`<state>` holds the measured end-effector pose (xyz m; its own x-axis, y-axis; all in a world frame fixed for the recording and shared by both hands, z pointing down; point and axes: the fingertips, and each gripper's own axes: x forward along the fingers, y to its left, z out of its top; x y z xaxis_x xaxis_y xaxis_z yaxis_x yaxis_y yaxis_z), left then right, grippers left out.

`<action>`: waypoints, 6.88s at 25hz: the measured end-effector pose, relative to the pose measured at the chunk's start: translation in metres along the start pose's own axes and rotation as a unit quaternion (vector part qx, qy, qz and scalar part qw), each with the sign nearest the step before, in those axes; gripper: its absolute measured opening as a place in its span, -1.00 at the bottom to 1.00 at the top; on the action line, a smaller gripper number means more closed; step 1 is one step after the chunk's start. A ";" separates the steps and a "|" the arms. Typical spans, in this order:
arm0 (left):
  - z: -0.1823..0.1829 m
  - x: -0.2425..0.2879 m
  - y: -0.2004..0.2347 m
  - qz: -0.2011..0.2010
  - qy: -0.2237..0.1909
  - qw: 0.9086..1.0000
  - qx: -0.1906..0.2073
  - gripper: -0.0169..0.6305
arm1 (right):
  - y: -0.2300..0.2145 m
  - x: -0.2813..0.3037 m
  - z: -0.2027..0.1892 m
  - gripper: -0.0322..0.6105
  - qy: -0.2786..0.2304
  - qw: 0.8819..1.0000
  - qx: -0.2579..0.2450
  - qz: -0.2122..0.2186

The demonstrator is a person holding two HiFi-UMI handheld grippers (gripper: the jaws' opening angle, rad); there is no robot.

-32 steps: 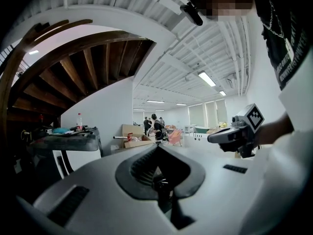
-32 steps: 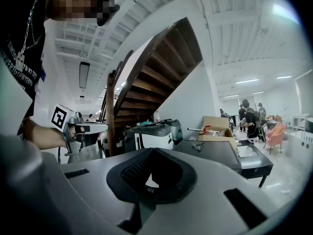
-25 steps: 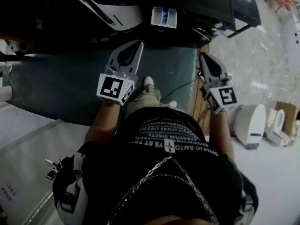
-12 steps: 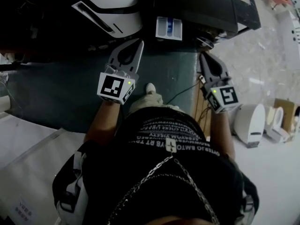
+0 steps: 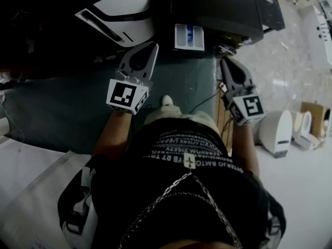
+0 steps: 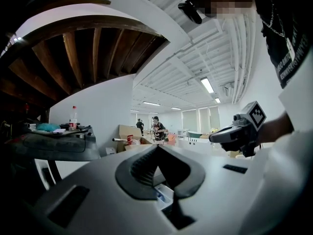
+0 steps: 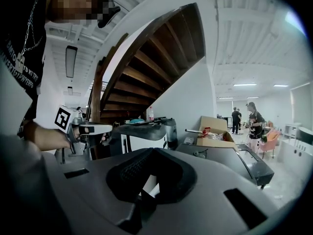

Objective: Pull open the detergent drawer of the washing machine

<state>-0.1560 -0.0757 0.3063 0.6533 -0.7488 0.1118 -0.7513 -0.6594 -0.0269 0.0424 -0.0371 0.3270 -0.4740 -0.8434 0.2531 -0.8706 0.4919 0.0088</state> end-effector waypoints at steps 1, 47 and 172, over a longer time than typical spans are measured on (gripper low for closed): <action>-0.001 0.001 0.003 -0.001 0.000 1.000 0.000 -0.97 | 0.000 0.002 0.000 -0.89 0.001 1.000 0.000 -0.005; 0.017 0.219 0.060 0.077 0.032 0.996 0.006 -0.96 | -0.178 0.158 0.042 -0.89 -0.015 0.993 0.013 0.114; -0.177 0.218 0.085 0.061 0.151 0.986 -0.027 -0.96 | -0.172 0.206 -0.133 -0.89 0.099 0.989 0.044 0.097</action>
<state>-0.0939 -0.2832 0.5046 0.5066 -0.7627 0.4020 -0.8316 -0.5553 -0.0058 0.1123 -0.2673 0.5064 -0.6062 -0.6714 0.4263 -0.7776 0.6128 -0.1405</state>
